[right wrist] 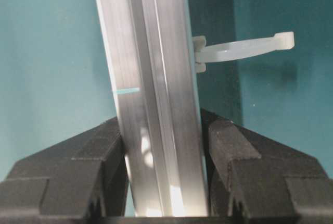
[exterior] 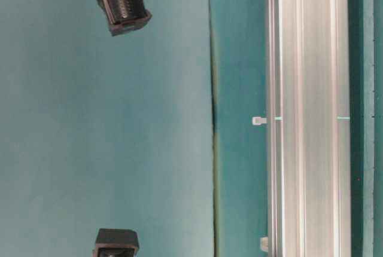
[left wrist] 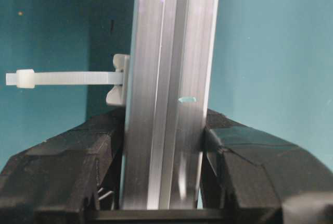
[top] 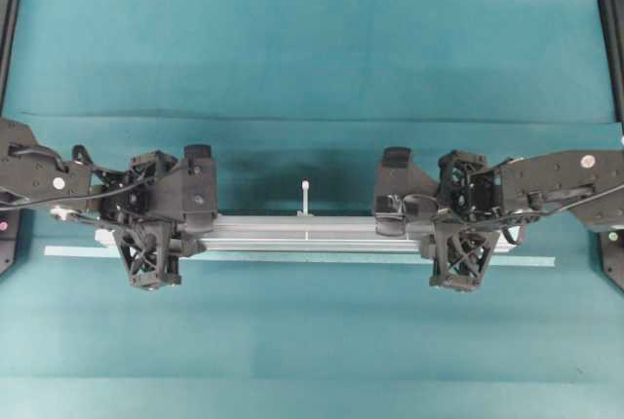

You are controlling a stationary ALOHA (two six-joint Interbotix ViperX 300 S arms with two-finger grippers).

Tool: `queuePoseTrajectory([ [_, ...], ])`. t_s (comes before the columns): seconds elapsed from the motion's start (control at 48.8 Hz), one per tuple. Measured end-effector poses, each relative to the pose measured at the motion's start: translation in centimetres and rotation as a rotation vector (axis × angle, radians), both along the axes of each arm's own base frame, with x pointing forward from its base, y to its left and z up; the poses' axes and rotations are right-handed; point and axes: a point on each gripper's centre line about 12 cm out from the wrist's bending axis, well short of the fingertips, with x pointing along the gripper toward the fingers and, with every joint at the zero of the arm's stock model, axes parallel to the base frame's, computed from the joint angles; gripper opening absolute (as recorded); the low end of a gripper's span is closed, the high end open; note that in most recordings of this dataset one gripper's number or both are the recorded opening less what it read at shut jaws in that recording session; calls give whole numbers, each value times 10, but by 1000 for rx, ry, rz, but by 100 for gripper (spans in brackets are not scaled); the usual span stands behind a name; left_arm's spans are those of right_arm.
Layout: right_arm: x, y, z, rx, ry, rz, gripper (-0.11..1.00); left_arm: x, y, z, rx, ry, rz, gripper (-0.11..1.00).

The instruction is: Lift the large metal rail with both hands.

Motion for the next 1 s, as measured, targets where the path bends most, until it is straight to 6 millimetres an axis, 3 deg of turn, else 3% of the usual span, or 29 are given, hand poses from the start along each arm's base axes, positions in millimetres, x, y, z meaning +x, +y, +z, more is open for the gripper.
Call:
queuePoseTrajectory([
  [1.005, -3, 1, -13, 8, 8, -8, 39, 1, -1, -9, 0, 3, -4, 36],
])
